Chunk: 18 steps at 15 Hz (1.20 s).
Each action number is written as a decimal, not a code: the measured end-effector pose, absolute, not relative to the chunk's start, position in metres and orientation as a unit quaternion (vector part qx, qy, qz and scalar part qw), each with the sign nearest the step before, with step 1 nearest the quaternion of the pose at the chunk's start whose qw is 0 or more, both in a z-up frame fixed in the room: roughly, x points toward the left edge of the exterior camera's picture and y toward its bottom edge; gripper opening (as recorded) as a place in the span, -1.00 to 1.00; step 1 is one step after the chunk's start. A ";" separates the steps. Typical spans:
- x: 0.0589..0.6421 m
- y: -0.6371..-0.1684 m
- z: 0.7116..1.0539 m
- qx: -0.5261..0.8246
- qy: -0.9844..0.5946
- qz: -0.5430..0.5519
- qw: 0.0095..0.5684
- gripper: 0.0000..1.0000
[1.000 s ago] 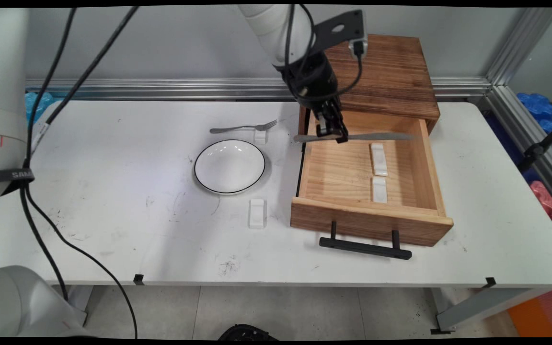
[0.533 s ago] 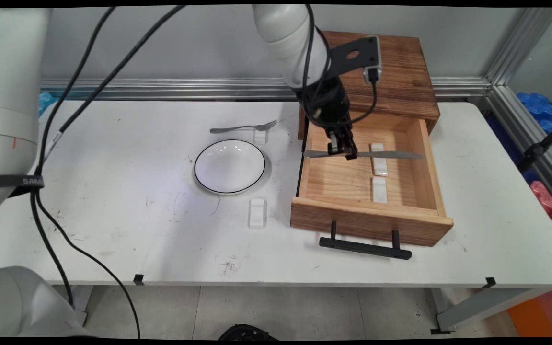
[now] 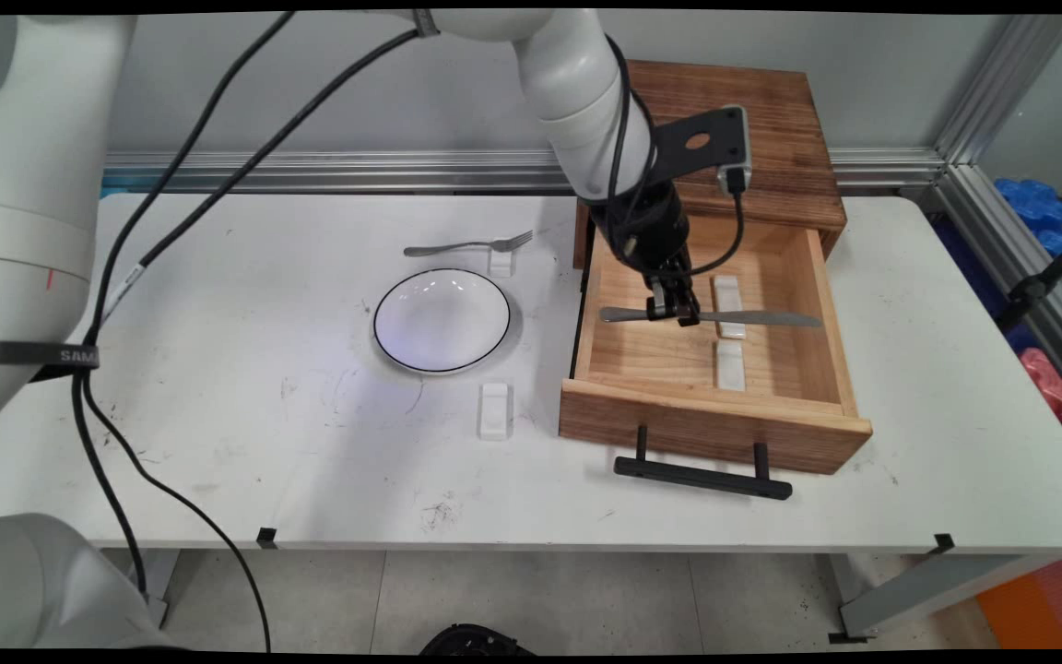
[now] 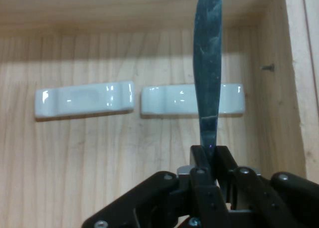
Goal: Place the picked object into the drawer
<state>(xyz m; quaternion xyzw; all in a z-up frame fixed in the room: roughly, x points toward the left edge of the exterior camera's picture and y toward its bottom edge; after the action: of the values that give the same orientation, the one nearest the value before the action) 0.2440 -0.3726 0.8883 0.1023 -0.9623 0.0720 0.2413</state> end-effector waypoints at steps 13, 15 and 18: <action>0.219 -0.384 0.858 0.109 -0.963 0.065 0.239 -1.00; 0.219 -0.384 0.854 0.110 -0.963 0.063 0.237 -1.00; 0.217 -0.386 0.848 0.112 -0.963 0.062 0.236 -1.00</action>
<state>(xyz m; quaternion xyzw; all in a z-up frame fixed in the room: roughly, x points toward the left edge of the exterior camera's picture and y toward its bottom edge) 0.2173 -0.3860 0.8485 0.1116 -0.9633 0.0620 0.2360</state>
